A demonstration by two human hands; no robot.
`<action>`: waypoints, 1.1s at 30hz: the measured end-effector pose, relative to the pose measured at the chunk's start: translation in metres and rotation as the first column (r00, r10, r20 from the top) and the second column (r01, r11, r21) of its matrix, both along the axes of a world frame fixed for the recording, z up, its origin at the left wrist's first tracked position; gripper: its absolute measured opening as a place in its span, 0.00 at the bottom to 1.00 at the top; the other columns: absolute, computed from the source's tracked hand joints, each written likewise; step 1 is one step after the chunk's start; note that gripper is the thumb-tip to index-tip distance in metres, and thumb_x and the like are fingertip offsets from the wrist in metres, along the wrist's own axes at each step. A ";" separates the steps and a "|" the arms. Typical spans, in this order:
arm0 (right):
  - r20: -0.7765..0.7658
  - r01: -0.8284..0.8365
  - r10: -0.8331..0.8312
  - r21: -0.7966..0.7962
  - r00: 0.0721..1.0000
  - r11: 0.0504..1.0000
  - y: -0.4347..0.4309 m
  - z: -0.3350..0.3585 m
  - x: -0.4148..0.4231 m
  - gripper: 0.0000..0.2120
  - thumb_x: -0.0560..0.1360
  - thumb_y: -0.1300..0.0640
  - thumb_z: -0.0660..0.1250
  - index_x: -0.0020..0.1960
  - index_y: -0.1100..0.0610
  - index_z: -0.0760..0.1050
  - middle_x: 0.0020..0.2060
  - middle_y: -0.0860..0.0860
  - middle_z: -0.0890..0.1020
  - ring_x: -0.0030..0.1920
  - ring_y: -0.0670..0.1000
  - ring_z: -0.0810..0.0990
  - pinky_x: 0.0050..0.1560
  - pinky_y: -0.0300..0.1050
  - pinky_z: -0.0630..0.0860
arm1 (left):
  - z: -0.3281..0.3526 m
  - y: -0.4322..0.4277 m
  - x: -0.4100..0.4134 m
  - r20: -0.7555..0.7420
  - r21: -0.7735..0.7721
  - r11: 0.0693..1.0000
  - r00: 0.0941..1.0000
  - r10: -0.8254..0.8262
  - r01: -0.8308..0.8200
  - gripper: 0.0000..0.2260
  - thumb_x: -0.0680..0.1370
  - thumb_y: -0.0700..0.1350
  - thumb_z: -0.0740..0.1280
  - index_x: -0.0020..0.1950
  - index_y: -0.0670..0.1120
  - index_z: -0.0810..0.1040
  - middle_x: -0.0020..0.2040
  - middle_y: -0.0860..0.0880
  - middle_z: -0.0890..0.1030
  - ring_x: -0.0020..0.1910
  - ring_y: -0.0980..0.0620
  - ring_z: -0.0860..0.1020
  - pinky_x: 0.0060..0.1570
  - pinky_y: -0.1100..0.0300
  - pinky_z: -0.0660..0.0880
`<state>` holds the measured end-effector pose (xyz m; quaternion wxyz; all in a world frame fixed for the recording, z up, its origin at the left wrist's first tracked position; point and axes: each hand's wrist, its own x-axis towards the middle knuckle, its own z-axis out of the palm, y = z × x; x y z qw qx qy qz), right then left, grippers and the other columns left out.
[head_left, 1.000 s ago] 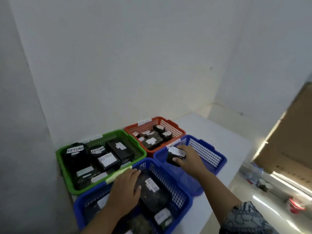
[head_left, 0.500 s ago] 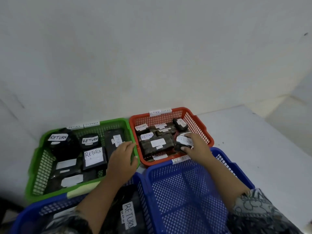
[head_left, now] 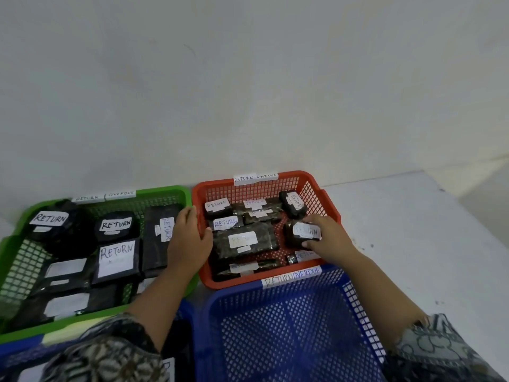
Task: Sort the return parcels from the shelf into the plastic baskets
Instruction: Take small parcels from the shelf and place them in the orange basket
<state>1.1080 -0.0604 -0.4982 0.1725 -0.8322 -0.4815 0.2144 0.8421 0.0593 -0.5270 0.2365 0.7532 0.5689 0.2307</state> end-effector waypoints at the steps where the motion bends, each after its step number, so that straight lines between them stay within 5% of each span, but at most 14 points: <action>1: -0.004 -0.008 0.008 -0.009 1.000 1.000 0.002 -0.003 0.002 0.27 0.70 0.57 0.75 0.65 0.48 0.68 0.63 0.50 0.73 0.65 0.52 0.71 0.57 0.41 0.69 | -0.005 0.001 0.003 0.005 0.003 1.000 1.000 0.016 -0.016 0.27 0.78 0.45 0.61 0.76 0.42 0.56 0.75 0.47 0.58 0.71 0.47 0.63 0.63 0.50 0.70; 11: -0.142 -0.137 0.125 -0.078 0.982 0.987 0.017 -0.002 0.004 0.25 0.66 0.62 0.77 0.57 0.47 0.72 0.59 0.50 0.74 0.58 0.51 0.71 0.44 0.36 0.74 | -0.024 -0.003 0.002 0.066 0.112 0.993 0.998 0.017 -0.024 0.27 0.79 0.40 0.59 0.76 0.42 0.55 0.76 0.48 0.55 0.71 0.49 0.63 0.55 0.60 0.70; 15: -0.068 -0.187 0.177 -0.190 0.982 0.964 0.020 -0.006 -0.001 0.29 0.65 0.62 0.77 0.61 0.46 0.71 0.61 0.50 0.73 0.63 0.53 0.71 0.57 0.47 0.76 | -0.026 -0.002 0.002 0.076 0.123 0.992 0.997 0.014 -0.024 0.26 0.79 0.40 0.59 0.76 0.42 0.55 0.76 0.49 0.56 0.71 0.50 0.63 0.55 0.63 0.68; 30: -0.293 -0.272 0.168 -0.365 0.941 0.890 0.020 0.000 0.016 0.29 0.69 0.63 0.74 0.64 0.45 0.68 0.56 0.49 0.75 0.55 0.52 0.77 0.48 0.40 0.78 | -0.029 0.000 0.002 0.097 0.127 0.991 0.995 0.023 -0.035 0.27 0.79 0.41 0.59 0.76 0.43 0.55 0.76 0.50 0.56 0.71 0.51 0.63 0.56 0.60 0.71; 33: -0.306 -0.241 0.121 -0.392 0.944 0.888 0.017 0.003 0.024 0.25 0.71 0.61 0.73 0.63 0.48 0.67 0.57 0.51 0.78 0.55 0.51 0.78 0.53 0.44 0.78 | -0.030 0.000 0.002 0.087 0.122 0.992 0.996 0.027 -0.038 0.27 0.79 0.41 0.59 0.76 0.43 0.55 0.76 0.51 0.55 0.70 0.51 0.63 0.55 0.60 0.71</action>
